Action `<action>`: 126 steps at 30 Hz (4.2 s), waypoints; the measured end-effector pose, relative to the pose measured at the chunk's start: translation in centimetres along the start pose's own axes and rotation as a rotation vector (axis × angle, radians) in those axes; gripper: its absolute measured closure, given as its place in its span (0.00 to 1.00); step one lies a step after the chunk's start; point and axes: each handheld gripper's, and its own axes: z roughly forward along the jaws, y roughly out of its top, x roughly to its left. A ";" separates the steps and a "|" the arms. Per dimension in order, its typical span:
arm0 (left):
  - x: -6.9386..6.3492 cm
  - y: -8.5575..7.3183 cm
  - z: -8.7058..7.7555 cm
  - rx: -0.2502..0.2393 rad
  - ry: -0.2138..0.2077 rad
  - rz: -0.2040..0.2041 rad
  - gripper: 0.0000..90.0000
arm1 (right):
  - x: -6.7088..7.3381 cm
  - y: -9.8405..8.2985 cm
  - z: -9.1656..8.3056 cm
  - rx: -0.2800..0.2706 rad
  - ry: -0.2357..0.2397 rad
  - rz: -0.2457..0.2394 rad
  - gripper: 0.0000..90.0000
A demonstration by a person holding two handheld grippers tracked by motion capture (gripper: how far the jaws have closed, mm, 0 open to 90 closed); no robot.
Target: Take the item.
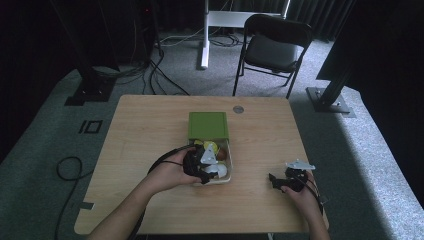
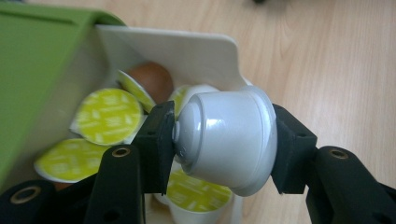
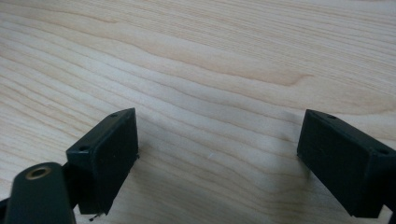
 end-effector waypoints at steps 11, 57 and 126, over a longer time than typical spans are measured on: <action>2.2 -2.2 -3.7 -0.222 0.138 -0.183 0.55 | 0.0 0.0 0.0 0.000 0.000 0.001 0.13; 5.6 -21.1 0.1 -0.223 0.356 -0.711 0.55 | 0.0 0.0 0.0 0.000 0.001 0.003 0.13; -0.9 -25.9 -3.2 -0.149 0.136 -0.450 0.20 | 0.0 0.0 0.0 0.001 0.000 0.001 0.13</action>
